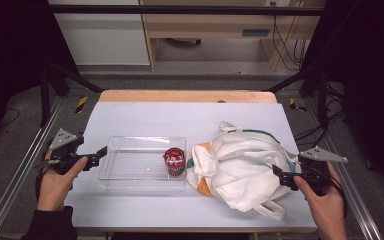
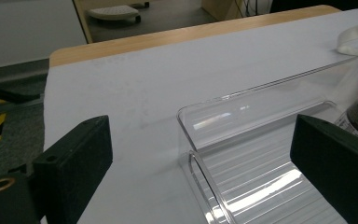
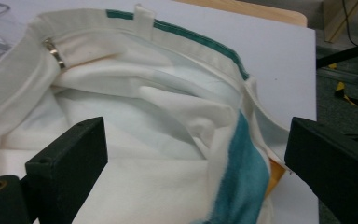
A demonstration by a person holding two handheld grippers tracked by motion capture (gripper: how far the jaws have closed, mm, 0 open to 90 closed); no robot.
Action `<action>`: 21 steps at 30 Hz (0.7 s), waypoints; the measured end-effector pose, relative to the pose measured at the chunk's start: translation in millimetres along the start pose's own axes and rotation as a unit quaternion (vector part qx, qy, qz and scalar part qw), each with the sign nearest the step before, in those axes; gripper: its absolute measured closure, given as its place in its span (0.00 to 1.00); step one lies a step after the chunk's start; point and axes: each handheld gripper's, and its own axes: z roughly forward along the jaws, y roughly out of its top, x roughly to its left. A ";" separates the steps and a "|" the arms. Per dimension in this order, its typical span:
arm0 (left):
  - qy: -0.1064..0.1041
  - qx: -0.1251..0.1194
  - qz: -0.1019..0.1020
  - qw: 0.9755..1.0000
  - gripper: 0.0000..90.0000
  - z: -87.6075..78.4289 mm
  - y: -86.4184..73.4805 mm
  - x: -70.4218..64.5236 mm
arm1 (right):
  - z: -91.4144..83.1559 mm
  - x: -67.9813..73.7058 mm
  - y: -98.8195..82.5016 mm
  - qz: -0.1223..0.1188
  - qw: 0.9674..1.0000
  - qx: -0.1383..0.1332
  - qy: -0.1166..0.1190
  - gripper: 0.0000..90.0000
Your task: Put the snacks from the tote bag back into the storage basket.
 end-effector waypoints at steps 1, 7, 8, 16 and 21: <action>0.001 0.001 0.002 1.000 0.06 0.5 -0.3 -0.2 | 0.7 -1.8 -2.3 0.005 1.000 -0.001 -0.006 0.07; 0.009 0.003 0.006 1.000 0.06 2.0 -2.9 1.2 | 7.3 -9.5 -14.0 0.031 0.999 0.002 -0.012 0.07; 0.011 0.004 0.006 1.000 0.06 2.5 -3.9 1.7 | 8.6 -10.2 -15.3 0.031 0.999 0.003 -0.011 0.07; 0.012 0.013 0.001 1.000 0.06 5.3 -9.3 5.4 | 16.4 -10.4 -21.2 0.057 0.998 0.006 -0.011 0.06; 0.012 0.015 0.001 1.000 0.06 6.2 -10.1 5.4 | 20.9 -9.9 -25.0 0.063 0.998 0.007 -0.016 0.06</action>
